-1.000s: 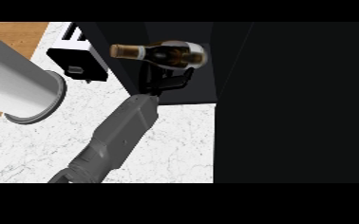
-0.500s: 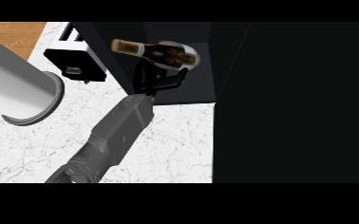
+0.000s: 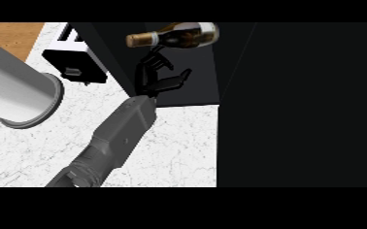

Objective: Pick up the wine, place it into the cabinet and close the cabinet

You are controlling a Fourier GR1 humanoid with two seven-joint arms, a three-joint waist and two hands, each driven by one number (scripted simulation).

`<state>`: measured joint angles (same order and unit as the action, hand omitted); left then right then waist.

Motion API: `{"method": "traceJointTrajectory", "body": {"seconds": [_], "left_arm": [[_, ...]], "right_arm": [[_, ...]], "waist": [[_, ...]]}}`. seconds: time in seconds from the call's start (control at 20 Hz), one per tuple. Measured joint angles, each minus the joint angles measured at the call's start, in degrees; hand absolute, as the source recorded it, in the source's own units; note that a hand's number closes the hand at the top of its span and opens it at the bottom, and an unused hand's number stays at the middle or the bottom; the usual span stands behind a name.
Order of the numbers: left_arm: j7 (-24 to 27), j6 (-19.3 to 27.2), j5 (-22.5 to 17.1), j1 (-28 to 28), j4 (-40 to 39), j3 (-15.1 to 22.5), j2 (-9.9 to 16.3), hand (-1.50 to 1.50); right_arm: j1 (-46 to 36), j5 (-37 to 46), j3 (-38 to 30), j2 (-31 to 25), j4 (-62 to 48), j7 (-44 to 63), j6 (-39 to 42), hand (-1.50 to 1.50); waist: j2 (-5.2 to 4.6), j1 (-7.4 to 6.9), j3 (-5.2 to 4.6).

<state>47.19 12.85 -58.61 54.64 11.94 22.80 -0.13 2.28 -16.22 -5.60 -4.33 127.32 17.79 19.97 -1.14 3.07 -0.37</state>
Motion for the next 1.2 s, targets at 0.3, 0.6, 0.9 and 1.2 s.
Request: {"method": "traceJointTrajectory", "body": {"seconds": [0.3,0.6,0.9,1.2], "left_arm": [[1.8,-1.3,1.6,-0.9,2.5,1.3,0.0,-1.50],[2.5,0.1,2.9,-3.6,8.0,2.7,0.1,-1.50],[0.2,3.2,5.5,-9.6,18.7,5.5,0.8,-1.50],[-6.8,7.5,9.2,-19.0,38.4,11.0,6.5,-1.50]], "right_arm": [[0.1,2.4,1.1,0.8,-0.2,-0.5,-0.7,-1.50],[0.8,3.2,1.5,1.2,0.2,-1.2,-0.8,-1.50],[1.5,-0.6,-1.1,-0.4,3.0,1.7,-1.1,-1.50],[1.9,1.0,0.3,0.4,3.6,1.8,-1.5,-1.50]], "waist": [[-0.14,-0.84,-0.32],[0.35,-1.92,-0.22],[1.22,-3.40,0.09],[1.66,-4.41,0.32]]}}
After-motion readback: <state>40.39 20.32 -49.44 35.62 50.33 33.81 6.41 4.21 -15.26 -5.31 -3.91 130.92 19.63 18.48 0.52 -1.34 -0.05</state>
